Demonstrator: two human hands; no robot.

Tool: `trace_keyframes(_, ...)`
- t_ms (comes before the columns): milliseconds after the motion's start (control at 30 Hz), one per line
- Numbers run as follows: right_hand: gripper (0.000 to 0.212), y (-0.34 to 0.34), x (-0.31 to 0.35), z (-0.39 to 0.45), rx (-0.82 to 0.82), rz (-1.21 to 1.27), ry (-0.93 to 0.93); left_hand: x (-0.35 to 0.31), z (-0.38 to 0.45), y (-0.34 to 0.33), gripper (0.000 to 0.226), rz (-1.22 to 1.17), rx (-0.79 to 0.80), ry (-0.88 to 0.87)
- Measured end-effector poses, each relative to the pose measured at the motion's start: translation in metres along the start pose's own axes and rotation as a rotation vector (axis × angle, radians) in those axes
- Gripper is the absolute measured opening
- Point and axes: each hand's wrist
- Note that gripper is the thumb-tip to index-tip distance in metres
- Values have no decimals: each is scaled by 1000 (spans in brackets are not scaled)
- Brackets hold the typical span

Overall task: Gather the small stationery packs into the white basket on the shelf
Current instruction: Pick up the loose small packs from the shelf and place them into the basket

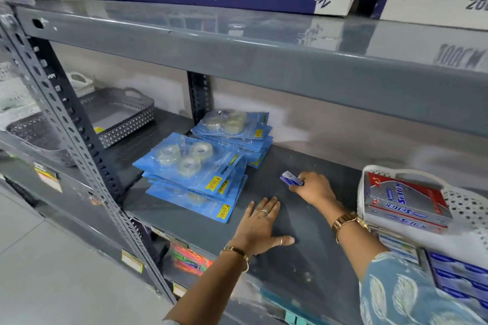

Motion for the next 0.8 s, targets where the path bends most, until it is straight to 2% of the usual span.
trace_keyframes(33, 31, 1, -2, -3, -4, 164, -19, 0, 0, 0, 94, -4, -2, 5)
trace_keyframes(133, 15, 7, -6, -18, 29, 918, -115, -5, -3, -1, 90, -5, -2, 31)
trace_keyframes(167, 14, 11, -9, -25, 44, 1095, -130, -8, -4, -2, 88, -3, 0, 44)
trace_keyframes(233, 16, 19, -15, -38, 86, 1353, -108, -13, -7, -3, 83, -8, 16, 81)
trace_keyframes(333, 5, 32, -29, -62, 111, 1644, -71, -26, -12, -6, 73, -26, 34, 128)
trace_keyframes(467, 10, 43, -45, -97, 117, 1783, -2, -53, -18, -16, 58, 26, 18, 138)
trace_keyframes(600, 12, 56, -61, -128, 62, 1875, 23, -85, -27, -35, 56, 97, 45, 111)
trace_keyframes(800, 13, 61, -110, -171, 81, 1853, 35, -121, -40, -54, 54, 96, 79, 98)
Point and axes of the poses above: each hand's wrist, its own z-axis towards the middle knuckle, its own y-axis out of the back of the hand, x = y × z, and after that the axes turned 12 degrees about x, right-handed
